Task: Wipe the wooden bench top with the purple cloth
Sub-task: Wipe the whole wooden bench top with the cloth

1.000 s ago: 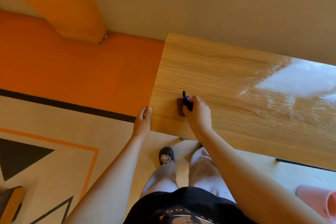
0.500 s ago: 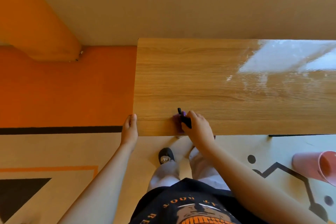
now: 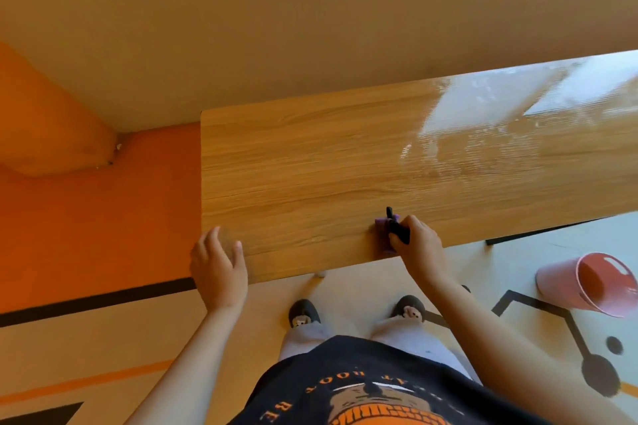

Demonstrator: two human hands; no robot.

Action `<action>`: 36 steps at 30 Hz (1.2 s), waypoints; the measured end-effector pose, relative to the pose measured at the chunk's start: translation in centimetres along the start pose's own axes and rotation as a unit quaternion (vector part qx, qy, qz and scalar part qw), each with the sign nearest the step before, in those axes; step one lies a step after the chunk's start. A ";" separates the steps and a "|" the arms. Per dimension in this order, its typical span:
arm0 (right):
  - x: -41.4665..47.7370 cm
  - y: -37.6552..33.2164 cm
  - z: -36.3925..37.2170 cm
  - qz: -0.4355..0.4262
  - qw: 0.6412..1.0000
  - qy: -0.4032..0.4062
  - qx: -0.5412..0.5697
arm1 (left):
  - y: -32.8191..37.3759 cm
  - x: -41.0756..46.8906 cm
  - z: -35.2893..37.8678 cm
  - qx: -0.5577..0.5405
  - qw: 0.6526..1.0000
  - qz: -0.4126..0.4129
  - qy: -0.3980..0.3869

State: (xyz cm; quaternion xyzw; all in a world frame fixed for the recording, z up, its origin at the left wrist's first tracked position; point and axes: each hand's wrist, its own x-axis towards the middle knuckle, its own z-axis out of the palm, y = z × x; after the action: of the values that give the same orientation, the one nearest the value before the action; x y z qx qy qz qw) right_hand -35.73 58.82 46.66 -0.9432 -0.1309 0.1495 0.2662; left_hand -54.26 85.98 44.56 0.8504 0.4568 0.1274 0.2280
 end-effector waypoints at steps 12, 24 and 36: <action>4.1 10.9 -8.2 0.039 0.999 0.033 0.018 | 16.8 -7.5 9.3 0.033 0.970 0.189 -0.148; 10.0 15.5 -13.4 0.039 0.998 0.030 0.032 | 20.8 -9.2 13.0 0.100 0.974 0.157 -0.130; 18.4 11.6 -13.3 -0.007 0.999 0.022 0.047 | 21.6 -8.6 12.8 0.119 0.972 0.154 -0.131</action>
State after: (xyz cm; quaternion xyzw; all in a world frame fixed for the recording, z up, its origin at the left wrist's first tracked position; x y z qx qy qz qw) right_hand -12.14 49.09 47.29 -0.9317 -0.1248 0.1330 0.3140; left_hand -38.05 65.01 44.35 0.9408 0.2981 -0.0069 0.1611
